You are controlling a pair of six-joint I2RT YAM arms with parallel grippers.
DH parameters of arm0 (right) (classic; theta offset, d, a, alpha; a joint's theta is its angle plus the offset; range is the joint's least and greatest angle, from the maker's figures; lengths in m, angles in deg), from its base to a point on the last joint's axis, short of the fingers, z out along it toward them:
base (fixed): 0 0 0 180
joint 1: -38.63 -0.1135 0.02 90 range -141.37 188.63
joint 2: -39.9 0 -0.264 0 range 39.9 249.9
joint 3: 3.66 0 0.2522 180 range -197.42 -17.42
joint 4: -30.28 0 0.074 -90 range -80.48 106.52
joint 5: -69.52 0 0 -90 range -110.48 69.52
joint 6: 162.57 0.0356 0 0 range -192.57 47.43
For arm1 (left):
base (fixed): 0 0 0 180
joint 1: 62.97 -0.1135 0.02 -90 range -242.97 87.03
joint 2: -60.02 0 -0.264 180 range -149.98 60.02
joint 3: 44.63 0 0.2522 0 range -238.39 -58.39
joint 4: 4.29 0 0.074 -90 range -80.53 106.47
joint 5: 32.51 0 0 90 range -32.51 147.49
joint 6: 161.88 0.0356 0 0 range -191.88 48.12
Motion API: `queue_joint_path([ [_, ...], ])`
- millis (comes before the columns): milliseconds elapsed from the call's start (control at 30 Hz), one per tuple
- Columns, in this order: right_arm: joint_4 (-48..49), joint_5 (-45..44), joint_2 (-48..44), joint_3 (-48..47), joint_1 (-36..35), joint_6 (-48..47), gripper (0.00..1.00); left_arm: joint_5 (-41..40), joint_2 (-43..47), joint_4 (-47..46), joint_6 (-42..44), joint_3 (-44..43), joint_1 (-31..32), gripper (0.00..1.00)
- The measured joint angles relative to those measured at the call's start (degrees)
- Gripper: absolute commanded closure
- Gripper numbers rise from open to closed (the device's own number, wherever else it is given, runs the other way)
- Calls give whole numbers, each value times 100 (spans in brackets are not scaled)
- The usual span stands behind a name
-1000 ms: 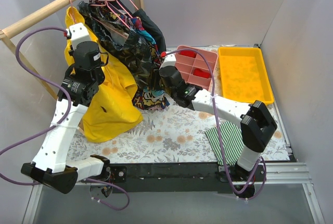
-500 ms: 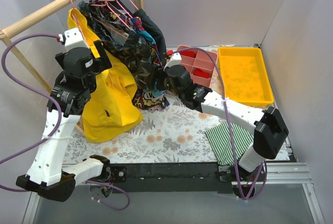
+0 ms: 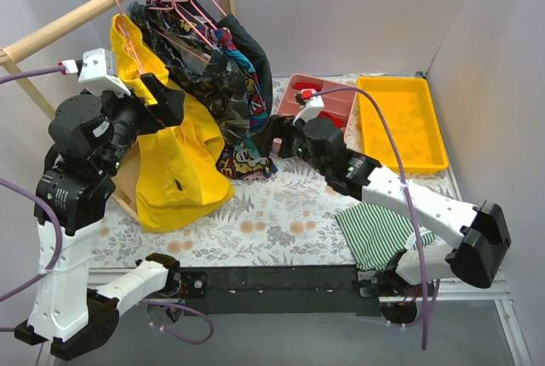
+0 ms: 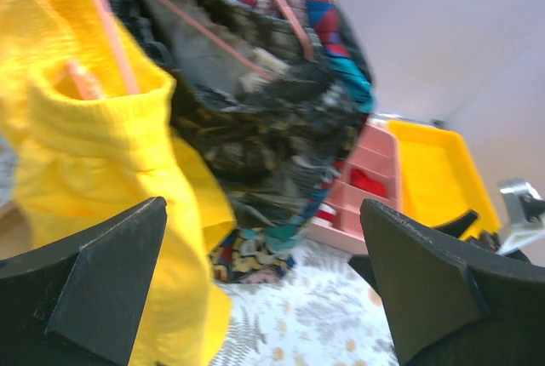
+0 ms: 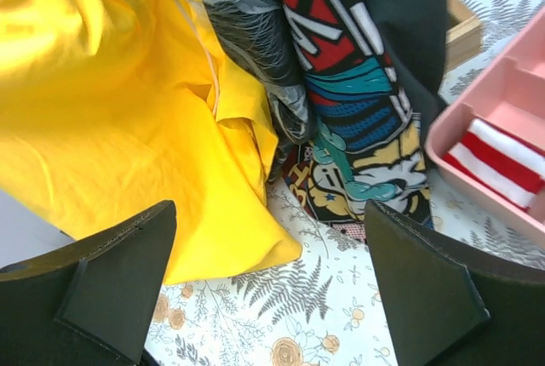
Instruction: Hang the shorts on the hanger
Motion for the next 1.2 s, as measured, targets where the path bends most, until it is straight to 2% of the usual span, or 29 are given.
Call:
queue_joint_path([
  [167,-212,-339,-931,560,39,-35,2,916,-138,-192,-168,2,0,2],
  [367,-713,-708,-2184,1502,435,127,1,1620,-173,-664,-433,885,114,2],
  [467,-1067,-901,-2798,2002,601,245,2,1303,-203,-876,-595,1467,826,2],
  [600,-1539,-1099,-3445,2448,654,407,1,313,-509,-1200,-831,2004,2693,2],
  [700,-1814,-1259,-3805,2671,654,533,1,-46,-800,-1606,-1062,2597,3469,2],
  [967,-2168,-1335,-4306,3340,667,778,1,-232,-957,-2756,-1648,4723,3582,2],
  [1200,-2212,-1344,-4046,3421,675,815,1,-444,-824,-3316,-2041,5460,3591,2],
])
